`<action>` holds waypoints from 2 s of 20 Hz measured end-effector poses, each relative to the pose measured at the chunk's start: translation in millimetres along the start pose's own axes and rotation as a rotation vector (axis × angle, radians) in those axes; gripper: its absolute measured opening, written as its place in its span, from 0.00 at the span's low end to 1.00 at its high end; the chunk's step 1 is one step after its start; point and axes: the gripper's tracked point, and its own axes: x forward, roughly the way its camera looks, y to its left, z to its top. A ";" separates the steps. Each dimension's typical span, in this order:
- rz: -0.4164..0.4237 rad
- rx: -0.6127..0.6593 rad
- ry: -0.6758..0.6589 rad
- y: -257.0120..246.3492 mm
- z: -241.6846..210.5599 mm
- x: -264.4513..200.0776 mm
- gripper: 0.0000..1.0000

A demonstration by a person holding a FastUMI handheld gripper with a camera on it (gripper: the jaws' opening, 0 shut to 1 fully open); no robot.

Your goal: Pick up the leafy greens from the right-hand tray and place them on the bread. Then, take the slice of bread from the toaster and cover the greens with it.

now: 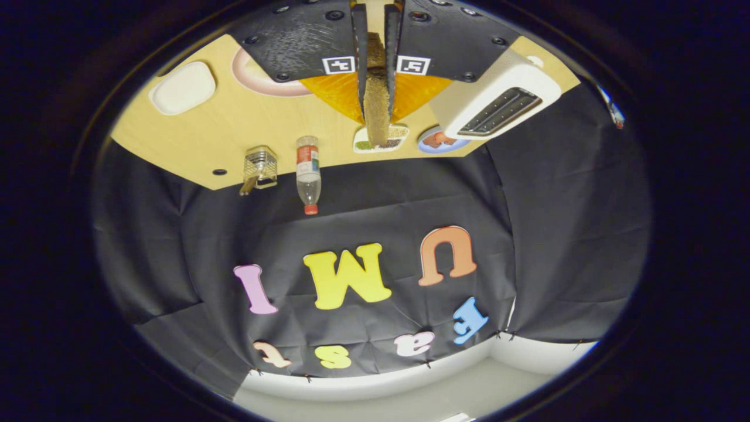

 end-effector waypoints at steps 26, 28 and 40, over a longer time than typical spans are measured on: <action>-0.056 0.212 0.120 -116.8 -73.3 10.6 0.42; -0.060 0.230 0.120 -123.0 -74.6 8.8 0.49; -0.178 -0.004 -0.071 -162.9 0.1 -39.8 0.95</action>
